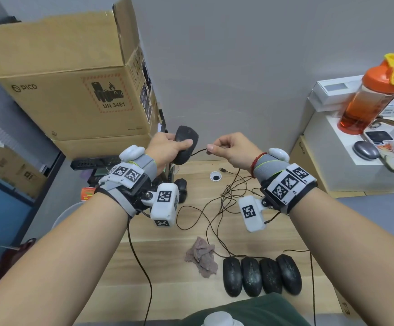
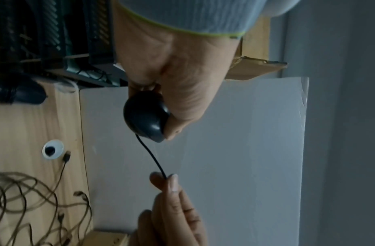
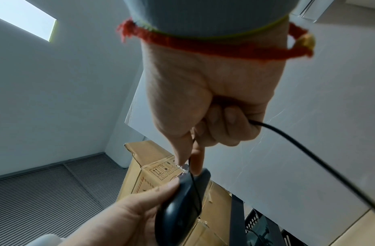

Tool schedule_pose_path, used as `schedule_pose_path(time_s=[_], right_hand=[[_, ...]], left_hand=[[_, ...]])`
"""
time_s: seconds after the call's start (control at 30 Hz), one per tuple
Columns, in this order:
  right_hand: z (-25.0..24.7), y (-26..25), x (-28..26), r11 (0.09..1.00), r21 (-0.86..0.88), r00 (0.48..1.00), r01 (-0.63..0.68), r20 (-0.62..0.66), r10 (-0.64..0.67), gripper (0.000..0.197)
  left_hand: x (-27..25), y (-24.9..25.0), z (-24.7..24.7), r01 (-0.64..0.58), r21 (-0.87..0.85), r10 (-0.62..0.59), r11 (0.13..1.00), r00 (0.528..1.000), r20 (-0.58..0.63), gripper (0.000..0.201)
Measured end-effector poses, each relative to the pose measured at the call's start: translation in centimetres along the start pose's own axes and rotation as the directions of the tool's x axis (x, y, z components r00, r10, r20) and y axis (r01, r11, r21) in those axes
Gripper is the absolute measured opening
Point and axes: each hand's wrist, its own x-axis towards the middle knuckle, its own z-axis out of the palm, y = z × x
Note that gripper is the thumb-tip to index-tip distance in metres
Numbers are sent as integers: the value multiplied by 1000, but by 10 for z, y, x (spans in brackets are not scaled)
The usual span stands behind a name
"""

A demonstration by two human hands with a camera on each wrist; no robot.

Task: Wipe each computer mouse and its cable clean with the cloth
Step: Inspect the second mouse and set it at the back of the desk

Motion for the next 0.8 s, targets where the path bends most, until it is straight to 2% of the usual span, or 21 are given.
schedule_pose_path(time_s=[0.1,0.17,0.23,0.3,0.4,0.5,0.6,0.8], right_hand=[[-7,-5,-5,1000,-13,1000,2,26,-1,28],[-11,-8,-5,1000,2,1000,19,21,-19,27],[-14,-11,-3,998,20,998,56,-3,-56,25],[-16,-15,-1,996,1,996,85,-18,-85,22],[-18,-18,3,992,-58,993,110,-43,-113,20],[-17,-15,9,990,-67,990,124,-56,-128,18],[-18,-14,11,989,-67,989,132,-60,-136,15],[-23,-4,9,993,-78,994,85,-58,-90,20]], left_hand=[[3,-6,-6,-29,179,37,983,998,-44,35],[2,-9,-8,-68,360,84,931,996,-31,43],[0,-11,-7,-120,510,114,852,993,44,47],[-3,-13,-5,-181,558,107,810,981,161,46],[-9,-9,2,-253,554,96,793,950,296,49],[-13,-2,11,-297,555,91,777,926,367,49],[-17,2,14,-282,472,80,835,912,403,52],[-27,13,10,-290,241,148,926,868,475,45]])
